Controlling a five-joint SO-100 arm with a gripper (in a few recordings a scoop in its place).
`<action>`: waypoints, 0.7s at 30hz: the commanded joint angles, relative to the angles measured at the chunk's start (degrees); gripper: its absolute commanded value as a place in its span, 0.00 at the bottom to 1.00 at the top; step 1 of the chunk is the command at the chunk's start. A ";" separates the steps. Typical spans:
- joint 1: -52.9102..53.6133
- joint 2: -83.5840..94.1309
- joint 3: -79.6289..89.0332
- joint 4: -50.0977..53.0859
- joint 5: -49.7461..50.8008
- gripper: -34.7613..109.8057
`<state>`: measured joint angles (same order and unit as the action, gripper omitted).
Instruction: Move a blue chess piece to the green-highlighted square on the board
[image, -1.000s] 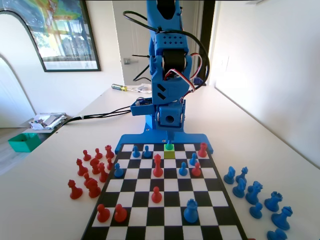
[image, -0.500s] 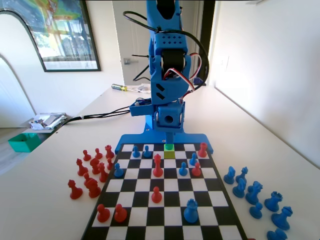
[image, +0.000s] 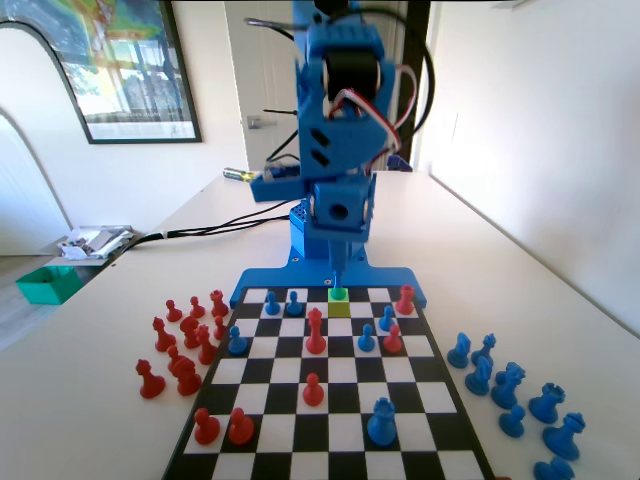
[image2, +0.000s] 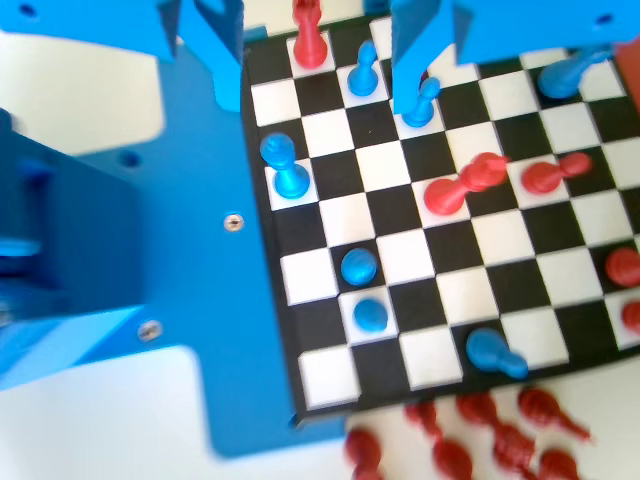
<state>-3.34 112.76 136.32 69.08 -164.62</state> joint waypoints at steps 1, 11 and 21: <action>-0.70 4.39 -8.17 7.12 3.87 0.38; -3.96 17.05 -21.36 19.34 32.43 0.25; -1.14 37.35 -22.06 24.35 54.05 0.25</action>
<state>-5.54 142.73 118.12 90.44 -114.43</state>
